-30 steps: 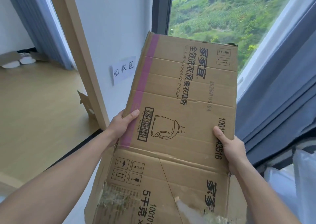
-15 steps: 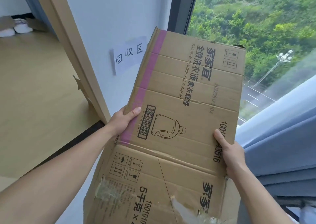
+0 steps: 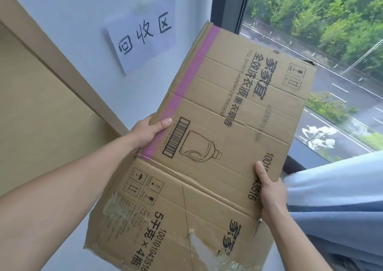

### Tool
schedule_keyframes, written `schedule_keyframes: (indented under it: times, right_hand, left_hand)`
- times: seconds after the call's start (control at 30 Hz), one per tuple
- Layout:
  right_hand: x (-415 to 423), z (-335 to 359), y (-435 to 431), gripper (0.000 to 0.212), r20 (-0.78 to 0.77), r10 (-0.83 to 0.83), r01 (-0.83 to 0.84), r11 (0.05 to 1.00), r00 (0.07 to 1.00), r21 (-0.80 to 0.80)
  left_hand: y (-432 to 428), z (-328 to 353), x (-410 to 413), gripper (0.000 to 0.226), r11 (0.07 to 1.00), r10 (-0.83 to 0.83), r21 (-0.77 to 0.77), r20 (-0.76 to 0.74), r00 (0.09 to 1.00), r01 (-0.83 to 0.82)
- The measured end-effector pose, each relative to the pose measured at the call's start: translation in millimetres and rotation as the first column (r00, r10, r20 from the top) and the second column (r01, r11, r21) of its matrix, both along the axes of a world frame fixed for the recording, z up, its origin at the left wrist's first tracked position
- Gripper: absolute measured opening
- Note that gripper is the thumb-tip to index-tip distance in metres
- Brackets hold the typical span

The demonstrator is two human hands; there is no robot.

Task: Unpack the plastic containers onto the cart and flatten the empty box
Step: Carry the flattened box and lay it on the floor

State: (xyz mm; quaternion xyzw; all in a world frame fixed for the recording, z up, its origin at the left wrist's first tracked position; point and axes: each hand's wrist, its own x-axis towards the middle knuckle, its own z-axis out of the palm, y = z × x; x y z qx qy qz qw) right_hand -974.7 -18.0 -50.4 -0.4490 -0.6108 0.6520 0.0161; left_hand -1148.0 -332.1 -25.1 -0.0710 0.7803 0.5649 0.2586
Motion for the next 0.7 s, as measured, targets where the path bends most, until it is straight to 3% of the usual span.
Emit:
schedule_keyframes:
  times: [0.1, 0.23, 0.43, 0.53, 0.7]
  right_hand:
    - [-23.9, -40.1, 7.6, 0.027, 0.034, 0.016, -0.015, 0.999, 0.999, -0.039]
    - [-53.6, -94.6, 14.6, 0.047, 0.083, 0.026, -0.02, 0.997, 0.996, -0.073]
    - [-79.9, -190.4, 6.5, 0.053, 0.159, -0.007, 0.024, 0.994, 0.987, -0.109]
    - [-86.8, -248.2, -6.3, 0.062, 0.198, -0.056, 0.08, 0.99, 0.979, -0.115]
    - [-98.6, -338.3, -33.2, 0.067, 0.221, -0.13, 0.155, 0.983, 0.967, -0.102]
  left_hand:
    - [9.0, -28.9, -24.3, 0.072, 0.996, 0.021, -0.088, 0.006, 1.0, -0.02]
    - [20.4, -74.4, -58.3, 0.086, 0.985, 0.039, -0.173, 0.067, 0.997, -0.027]
    - [22.8, -168.0, -95.0, 0.047, 0.977, 0.055, -0.211, 0.095, 0.994, -0.033]
    - [19.1, -223.7, -115.6, 0.058, 0.964, 0.02, -0.267, 0.075, 0.997, 0.001]
    - [13.5, -315.8, -144.5, 0.053, 0.941, -0.05, -0.335, 0.003, 0.999, 0.048]
